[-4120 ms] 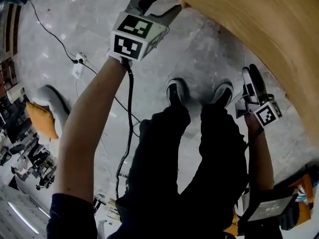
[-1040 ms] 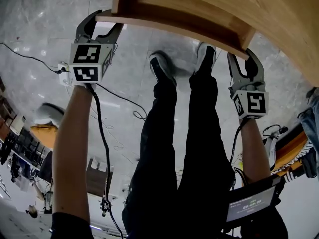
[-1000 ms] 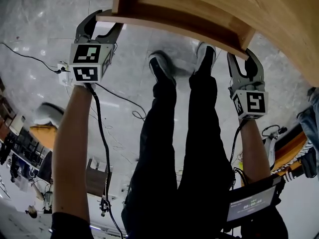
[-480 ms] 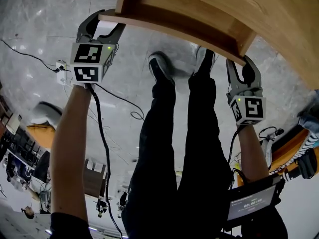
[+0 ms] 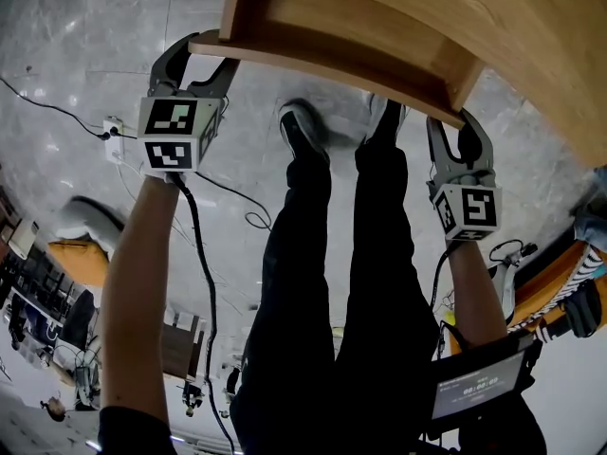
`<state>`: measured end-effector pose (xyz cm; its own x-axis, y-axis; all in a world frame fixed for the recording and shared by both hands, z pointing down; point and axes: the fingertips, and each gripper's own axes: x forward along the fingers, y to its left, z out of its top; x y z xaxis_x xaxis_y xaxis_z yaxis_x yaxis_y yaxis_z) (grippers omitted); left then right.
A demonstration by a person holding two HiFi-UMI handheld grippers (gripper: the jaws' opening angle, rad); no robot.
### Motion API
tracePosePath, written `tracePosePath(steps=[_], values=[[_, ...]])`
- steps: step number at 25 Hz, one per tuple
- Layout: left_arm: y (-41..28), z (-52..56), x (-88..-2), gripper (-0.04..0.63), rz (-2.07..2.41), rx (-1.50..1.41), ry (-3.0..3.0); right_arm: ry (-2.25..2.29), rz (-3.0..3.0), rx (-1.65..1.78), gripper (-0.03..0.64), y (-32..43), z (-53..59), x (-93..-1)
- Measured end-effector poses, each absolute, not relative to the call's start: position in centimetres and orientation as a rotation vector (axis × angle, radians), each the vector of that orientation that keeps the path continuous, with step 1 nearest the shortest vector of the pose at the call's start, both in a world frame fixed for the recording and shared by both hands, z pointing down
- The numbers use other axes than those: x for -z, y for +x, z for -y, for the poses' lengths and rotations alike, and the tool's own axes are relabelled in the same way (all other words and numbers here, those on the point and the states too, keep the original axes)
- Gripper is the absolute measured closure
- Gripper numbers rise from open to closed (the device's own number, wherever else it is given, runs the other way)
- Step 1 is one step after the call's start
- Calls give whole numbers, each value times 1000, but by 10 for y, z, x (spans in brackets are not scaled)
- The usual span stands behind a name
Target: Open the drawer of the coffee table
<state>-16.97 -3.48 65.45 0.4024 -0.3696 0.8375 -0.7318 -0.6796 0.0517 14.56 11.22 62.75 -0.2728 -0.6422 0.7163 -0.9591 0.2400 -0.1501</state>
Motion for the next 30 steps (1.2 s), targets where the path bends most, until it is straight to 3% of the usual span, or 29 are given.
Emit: tracePosePath(steps=[30], values=[[-204, -21, -697, 308, 971, -1310, 2130, 1293, 1962, -904, 442, 111, -170, -664]])
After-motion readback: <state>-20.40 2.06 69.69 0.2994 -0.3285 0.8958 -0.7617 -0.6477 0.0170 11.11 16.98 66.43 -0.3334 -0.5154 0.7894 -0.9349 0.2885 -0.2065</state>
